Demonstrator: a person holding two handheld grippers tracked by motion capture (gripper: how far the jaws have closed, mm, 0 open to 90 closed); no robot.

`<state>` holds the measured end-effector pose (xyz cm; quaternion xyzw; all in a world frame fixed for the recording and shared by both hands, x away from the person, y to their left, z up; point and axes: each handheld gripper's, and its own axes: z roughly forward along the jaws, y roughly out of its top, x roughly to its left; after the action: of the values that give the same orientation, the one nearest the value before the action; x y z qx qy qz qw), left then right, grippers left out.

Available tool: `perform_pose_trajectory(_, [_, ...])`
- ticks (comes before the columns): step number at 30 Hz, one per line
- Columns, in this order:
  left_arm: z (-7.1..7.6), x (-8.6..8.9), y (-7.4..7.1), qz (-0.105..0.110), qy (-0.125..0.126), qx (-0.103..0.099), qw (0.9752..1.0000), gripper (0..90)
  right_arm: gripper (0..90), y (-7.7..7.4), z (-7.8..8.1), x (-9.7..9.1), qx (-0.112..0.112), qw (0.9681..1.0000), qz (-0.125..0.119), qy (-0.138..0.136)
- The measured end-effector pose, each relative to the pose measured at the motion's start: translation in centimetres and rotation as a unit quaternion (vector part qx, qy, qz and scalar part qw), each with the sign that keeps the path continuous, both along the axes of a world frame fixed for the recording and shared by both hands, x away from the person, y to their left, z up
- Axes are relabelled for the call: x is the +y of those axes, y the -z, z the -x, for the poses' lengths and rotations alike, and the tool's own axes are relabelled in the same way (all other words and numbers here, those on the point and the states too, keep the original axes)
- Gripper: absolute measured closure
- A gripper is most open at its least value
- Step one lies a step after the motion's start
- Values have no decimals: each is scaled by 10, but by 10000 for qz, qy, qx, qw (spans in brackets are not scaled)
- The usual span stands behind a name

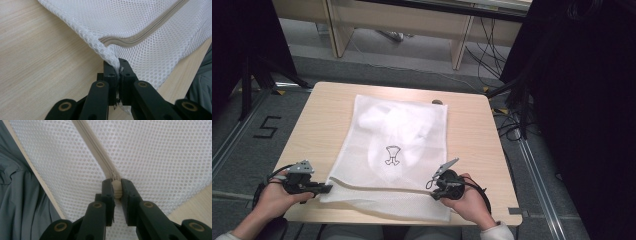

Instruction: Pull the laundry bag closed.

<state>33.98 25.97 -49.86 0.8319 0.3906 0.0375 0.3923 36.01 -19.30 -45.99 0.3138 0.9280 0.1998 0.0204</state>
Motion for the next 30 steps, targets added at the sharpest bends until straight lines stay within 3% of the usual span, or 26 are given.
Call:
perform_pose_trajectory(6, [0,0,1,26,-63,-59,10000,857,820,2,1,-10,7,10000,32,86])
perform_pose_trajectory(7, [0,0,0,-82,-37,-22,10000,857,819,2,1,-13,45,9999,38,116])
perform_pose_trajectory(9, [1,-2,1,39,-75,-49,10000,857,819,3,2,-17,58,9998,47,162])
perform_pose_trajectory(17, [0,-1,1,19,-59,-44,10000,857,819,5,4,-26,156,9996,61,231])
perform_pose_trajectory(18, [0,0,0,-70,-50,5,10000,857,819,6,4,-25,163,9995,66,257])
perform_pose_trajectory(20, [0,-1,1,15,-56,-42,10000,857,819,7,5,-25,210,9993,81,309])
perform_pose_trajectory(28, [0,-1,1,-52,-38,19,10000,855,818,11,2,-27,206,9994,220,152])
perform_pose_trajectory(30, [0,-1,3,21,-44,22,10000,852,818,12,2,-27,175,9995,266,77])
